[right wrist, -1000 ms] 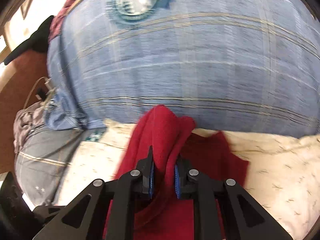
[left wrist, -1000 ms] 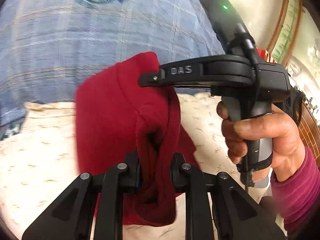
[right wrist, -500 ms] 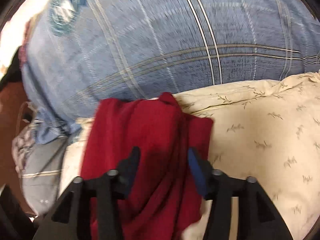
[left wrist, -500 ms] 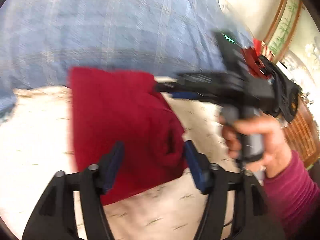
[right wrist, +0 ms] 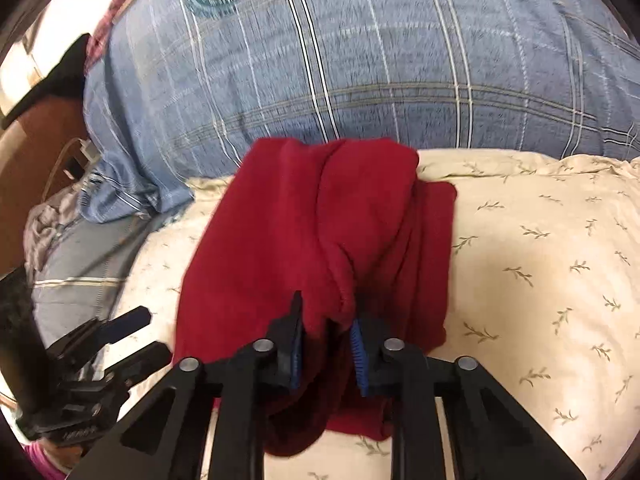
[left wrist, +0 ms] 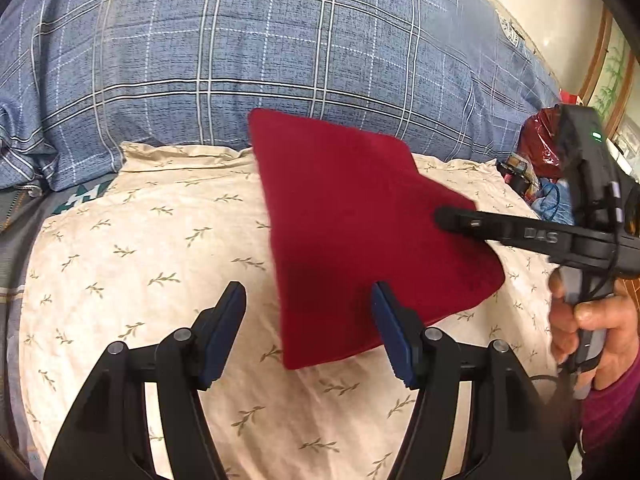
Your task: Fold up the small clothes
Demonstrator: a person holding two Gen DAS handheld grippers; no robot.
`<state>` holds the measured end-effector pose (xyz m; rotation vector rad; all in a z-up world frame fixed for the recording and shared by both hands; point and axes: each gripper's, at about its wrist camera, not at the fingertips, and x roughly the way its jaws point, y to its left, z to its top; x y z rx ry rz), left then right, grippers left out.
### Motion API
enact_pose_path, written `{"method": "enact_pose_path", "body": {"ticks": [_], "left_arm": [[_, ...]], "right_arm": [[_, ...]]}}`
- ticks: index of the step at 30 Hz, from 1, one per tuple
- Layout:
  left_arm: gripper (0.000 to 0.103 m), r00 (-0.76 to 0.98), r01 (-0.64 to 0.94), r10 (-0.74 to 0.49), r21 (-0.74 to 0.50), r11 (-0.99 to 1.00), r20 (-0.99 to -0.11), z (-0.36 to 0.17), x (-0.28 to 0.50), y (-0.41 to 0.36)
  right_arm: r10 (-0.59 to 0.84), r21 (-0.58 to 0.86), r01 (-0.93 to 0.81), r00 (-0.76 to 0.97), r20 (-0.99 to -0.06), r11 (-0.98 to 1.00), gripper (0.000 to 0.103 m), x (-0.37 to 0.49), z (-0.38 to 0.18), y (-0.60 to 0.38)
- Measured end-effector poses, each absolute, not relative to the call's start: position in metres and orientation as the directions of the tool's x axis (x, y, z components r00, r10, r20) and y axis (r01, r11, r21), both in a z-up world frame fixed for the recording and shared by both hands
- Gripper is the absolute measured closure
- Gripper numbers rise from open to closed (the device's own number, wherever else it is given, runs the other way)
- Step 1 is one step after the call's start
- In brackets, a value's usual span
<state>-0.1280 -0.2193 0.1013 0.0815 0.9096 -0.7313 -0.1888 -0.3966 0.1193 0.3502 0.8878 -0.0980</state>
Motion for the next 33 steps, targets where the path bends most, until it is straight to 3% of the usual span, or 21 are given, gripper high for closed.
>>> {"method": "enact_pose_path", "body": {"ticks": [6, 9, 13, 19, 24, 27, 30, 33], "left_arm": [[0.039, 0.373, 0.599, -0.535, -0.244, 0.763, -0.758, 0.090, -0.130, -0.218], [0.039, 0.393, 0.606, -0.530, -0.222, 0.764, -0.752, 0.094, -0.130, -0.220], [0.039, 0.418, 0.592, -0.524, -0.215, 0.777, -0.742, 0.096, -0.122, -0.220], [0.039, 0.436, 0.573, -0.494, -0.191, 0.797, -0.752, 0.088, -0.109, -0.228], [0.039, 0.427, 0.585, -0.484, -0.175, 0.792, -0.764, 0.079, -0.107, -0.238], [0.036, 0.419, 0.589, -0.488, -0.180, 0.788, -0.765, 0.076, -0.107, -0.240], [0.035, 0.418, 0.588, -0.487, -0.180, 0.789, -0.767, 0.073, -0.107, -0.241], [0.036, 0.420, 0.588, -0.487, -0.180, 0.789, -0.765, 0.076, -0.108, -0.241]], "right_arm": [[0.018, 0.211, 0.273, 0.573, -0.819, 0.939, 0.085, -0.186, 0.094, -0.401], [0.005, 0.207, 0.277, 0.589, -0.808, 0.938, 0.074, -0.195, 0.112, -0.399], [-0.040, 0.198, 0.302, 0.632, -0.774, 0.933, 0.051, -0.206, 0.137, -0.400], [-0.061, 0.195, 0.286, 0.691, -0.720, 0.938, 0.054, -0.197, 0.154, -0.397], [-0.055, 0.163, 0.280, 0.636, -0.770, 0.946, 0.074, -0.173, 0.126, -0.393], [-0.061, 0.145, 0.306, 0.574, -0.817, 0.941, 0.075, -0.170, 0.097, -0.398], [-0.023, 0.211, 0.318, 0.599, -0.800, 0.924, 0.076, -0.176, 0.088, -0.409], [-0.015, 0.231, 0.319, 0.615, -0.789, 0.919, 0.069, -0.182, 0.099, -0.408]]}}
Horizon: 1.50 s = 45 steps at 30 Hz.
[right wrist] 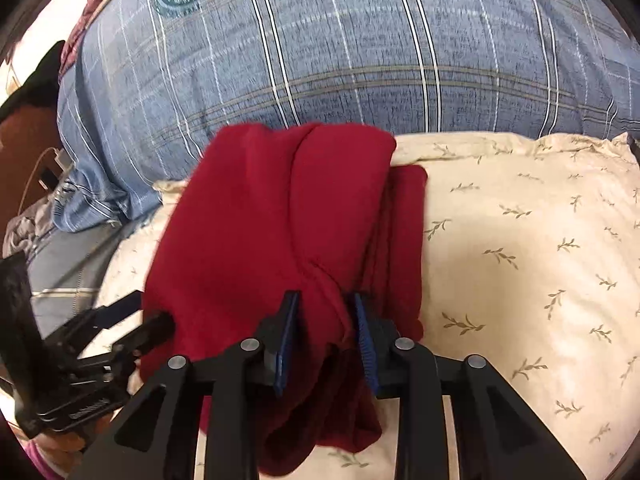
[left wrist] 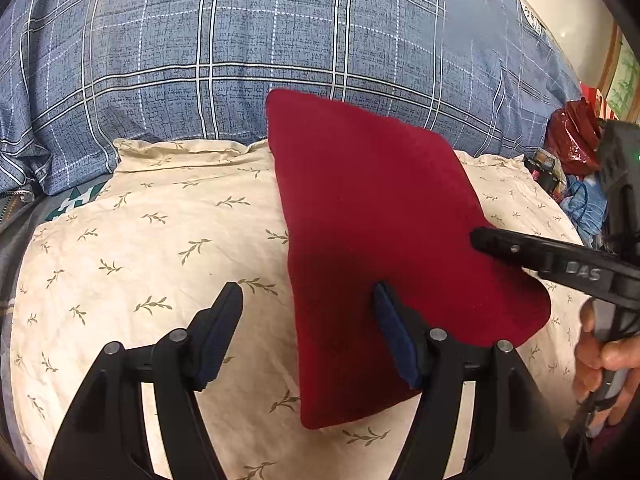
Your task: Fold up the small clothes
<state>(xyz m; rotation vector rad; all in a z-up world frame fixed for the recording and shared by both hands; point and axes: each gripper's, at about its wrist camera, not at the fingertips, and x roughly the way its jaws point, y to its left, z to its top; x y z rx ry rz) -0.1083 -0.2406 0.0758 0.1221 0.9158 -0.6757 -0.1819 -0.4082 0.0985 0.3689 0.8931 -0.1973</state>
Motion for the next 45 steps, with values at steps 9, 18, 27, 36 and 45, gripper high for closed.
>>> {"method": "enact_pose_path", "body": {"ticks": [9, 18, 27, 36, 45], "left_arm": [[0.036, 0.423, 0.579, -0.479, -0.177, 0.796, -0.769, 0.078, -0.108, -0.241], [0.036, 0.415, 0.588, -0.474, -0.168, 0.791, -0.776, 0.077, -0.110, -0.242], [0.036, 0.451, 0.566, -0.488, -0.183, 0.804, -0.748, 0.100, -0.093, -0.238], [0.036, 0.419, 0.566, -0.483, -0.194, 0.801, -0.769, 0.091, -0.071, -0.265], [0.030, 0.362, 0.598, -0.530, -0.245, 0.763, -0.767, 0.082, -0.067, -0.272]], "right_arm": [[-0.028, 0.179, 0.241, 0.666, -0.746, 0.954, 0.069, -0.208, 0.127, -0.378], [-0.002, 0.200, 0.290, 0.573, -0.820, 0.936, 0.071, -0.197, 0.083, -0.392], [-0.038, 0.237, 0.333, 0.645, -0.763, 0.913, 0.049, -0.194, 0.122, -0.410], [0.024, 0.291, 0.334, 0.619, -0.785, 0.897, 0.094, -0.139, 0.099, -0.443], [-0.067, 0.215, 0.352, 0.641, -0.765, 0.911, 0.092, -0.153, 0.094, -0.454]]}}
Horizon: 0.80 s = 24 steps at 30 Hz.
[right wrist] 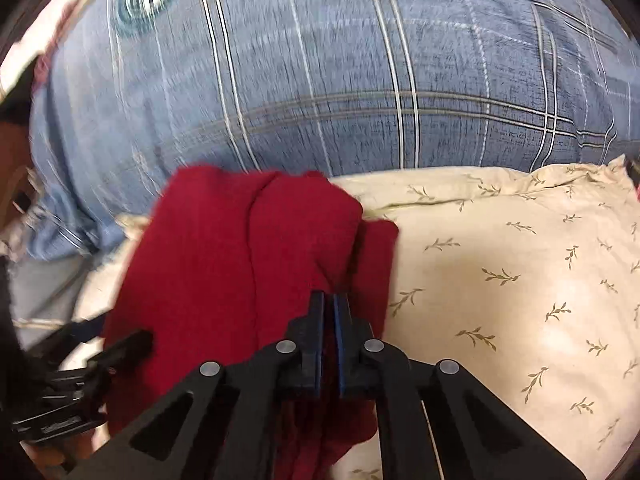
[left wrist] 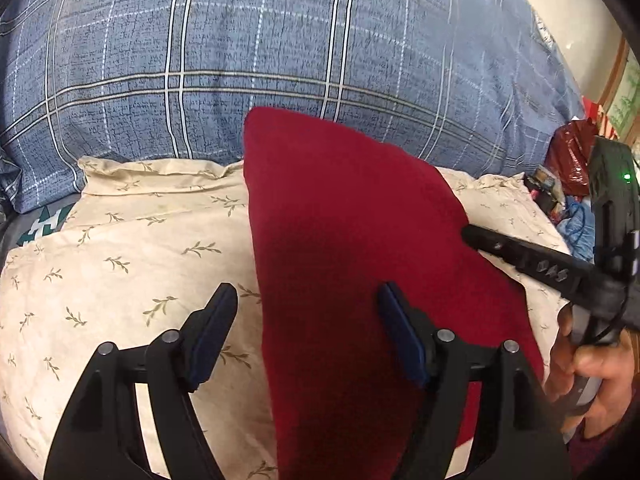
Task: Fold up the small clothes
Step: 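Open the right tool and withdraw it from the folded sweater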
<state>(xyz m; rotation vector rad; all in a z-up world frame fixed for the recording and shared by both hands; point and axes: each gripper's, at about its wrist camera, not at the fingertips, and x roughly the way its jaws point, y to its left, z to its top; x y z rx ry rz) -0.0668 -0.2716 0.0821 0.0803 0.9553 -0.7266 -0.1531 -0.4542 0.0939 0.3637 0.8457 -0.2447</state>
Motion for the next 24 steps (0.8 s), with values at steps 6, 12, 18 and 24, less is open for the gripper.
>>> {"method": "enact_pose_path", "body": {"ticks": [6, 12, 18, 24], "left_arm": [[0.024, 0.284, 0.594, -0.613, -0.367, 0.716, -0.738, 0.080, -0.058, -0.255], [0.018, 0.170, 0.589, -0.641, -0.445, 0.675, -0.748, 0.057, -0.052, -0.271], [0.032, 0.143, 0.596, -0.655, -0.463, 0.656, -0.742, 0.058, -0.059, -0.280], [0.049, 0.157, 0.621, -0.673, -0.458, 0.637, -0.723, 0.094, -0.077, -0.245]], "right_arm": [[0.037, 0.395, 0.315, 0.741, -0.671, 0.863, 0.010, -0.184, 0.100, -0.477], [0.199, 0.503, 0.271, 0.690, -0.696, 0.821, 0.010, -0.161, 0.061, -0.476], [0.164, 0.443, 0.245, 0.694, -0.702, 0.862, 0.052, -0.151, 0.063, -0.450], [0.193, 0.444, 0.191, 0.703, -0.684, 0.876, 0.060, -0.169, 0.105, -0.424]]}}
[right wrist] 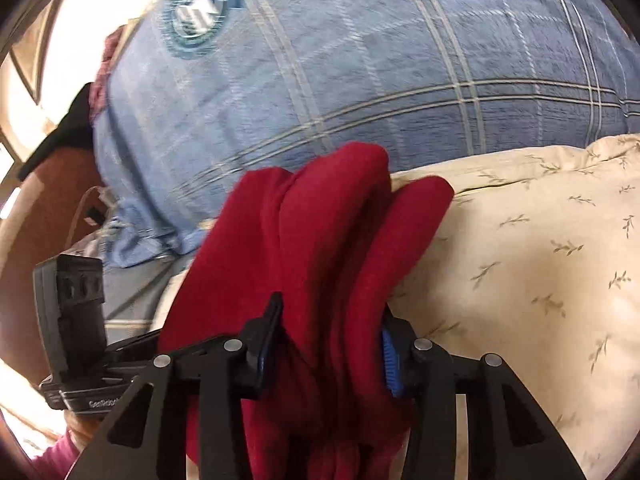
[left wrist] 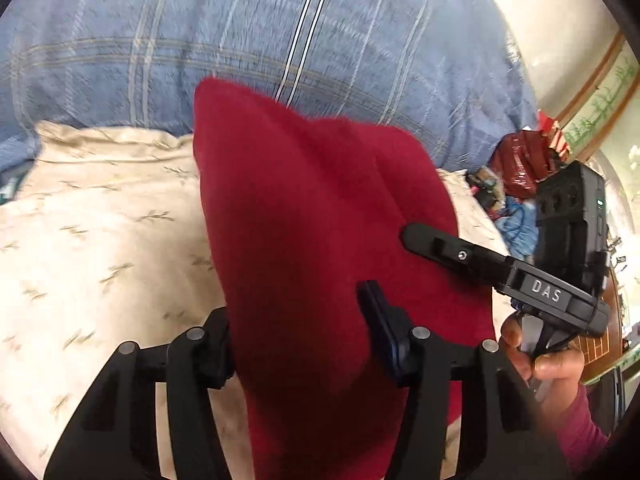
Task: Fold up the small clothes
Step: 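Open the right tool and withdraw it from the folded sweater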
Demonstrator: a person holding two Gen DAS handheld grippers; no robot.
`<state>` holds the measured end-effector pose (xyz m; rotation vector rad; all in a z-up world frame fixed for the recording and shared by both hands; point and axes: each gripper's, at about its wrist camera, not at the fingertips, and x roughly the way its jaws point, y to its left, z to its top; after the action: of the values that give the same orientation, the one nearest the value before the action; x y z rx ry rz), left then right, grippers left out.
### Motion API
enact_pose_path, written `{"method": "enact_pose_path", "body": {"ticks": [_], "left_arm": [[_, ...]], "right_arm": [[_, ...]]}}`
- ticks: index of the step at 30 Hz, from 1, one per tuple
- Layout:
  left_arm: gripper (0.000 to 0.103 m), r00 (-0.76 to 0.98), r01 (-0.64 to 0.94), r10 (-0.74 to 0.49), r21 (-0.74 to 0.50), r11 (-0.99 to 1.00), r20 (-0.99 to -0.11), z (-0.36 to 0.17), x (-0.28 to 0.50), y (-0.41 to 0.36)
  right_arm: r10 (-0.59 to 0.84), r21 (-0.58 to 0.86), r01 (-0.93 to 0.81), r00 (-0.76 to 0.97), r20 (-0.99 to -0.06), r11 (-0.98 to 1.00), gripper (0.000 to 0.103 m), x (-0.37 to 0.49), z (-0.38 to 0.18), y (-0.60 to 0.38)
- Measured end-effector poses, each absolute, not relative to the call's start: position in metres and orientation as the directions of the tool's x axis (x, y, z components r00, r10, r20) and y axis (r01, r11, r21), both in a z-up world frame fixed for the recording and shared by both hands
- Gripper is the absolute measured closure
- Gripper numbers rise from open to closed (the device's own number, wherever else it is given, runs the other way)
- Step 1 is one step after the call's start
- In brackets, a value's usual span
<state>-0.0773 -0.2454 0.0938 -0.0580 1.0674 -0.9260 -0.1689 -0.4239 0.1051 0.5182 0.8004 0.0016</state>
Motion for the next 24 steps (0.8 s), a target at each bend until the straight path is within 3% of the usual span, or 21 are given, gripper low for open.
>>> {"method": "enact_pose_path", "body": {"ticks": [5, 8, 10, 14, 19, 22, 24], "left_arm": [[0.049, 0.219, 0.606, -0.631, -0.404, 0.686, -0.744, 0.115, -0.110, -0.188], [0.048, 0.250, 0.577, -0.539, -0.323, 0.750, -0.804, 0.094, -0.128, -0.174], [0.046, 0.252, 0.558, -0.492, -0.290, 0.777, -0.833, 0.074, -0.132, -0.172], [0.039, 0.326, 0.526, -0.494, -0.280, 0.803, -0.806, 0.071, -0.137, -0.157], [0.037, 0.450, 0.509, -0.443, -0.185, 0.840, -0.775, 0.089, -0.143, -0.141], [0.032, 0.473, 0.496, -0.446, -0.189, 0.847, -0.760, 0.094, -0.145, -0.134], [0.031, 0.504, 0.488, -0.439, -0.174, 0.855, -0.744, 0.097, -0.148, -0.130]], "right_arm": [[0.298, 0.502, 0.118, 0.681, -0.669, 0.857, 0.060, -0.191, 0.118, -0.380], [0.326, 0.489, 0.102, 0.625, -0.709, 0.866, 0.049, -0.196, 0.093, -0.351], [0.276, 0.425, 0.159, 0.553, -0.786, 0.891, 0.046, -0.192, 0.073, -0.342], [0.133, 0.286, 0.158, 0.613, -0.779, 0.945, 0.042, -0.215, 0.102, -0.327], [0.124, 0.170, 0.004, 0.668, -0.733, 0.985, 0.058, -0.237, 0.143, -0.283], [0.102, 0.064, -0.083, 0.642, -0.760, 0.995, 0.068, -0.240, 0.133, -0.252], [0.021, -0.020, -0.061, 0.599, -0.800, 0.998, 0.070, -0.238, 0.113, -0.246]]}}
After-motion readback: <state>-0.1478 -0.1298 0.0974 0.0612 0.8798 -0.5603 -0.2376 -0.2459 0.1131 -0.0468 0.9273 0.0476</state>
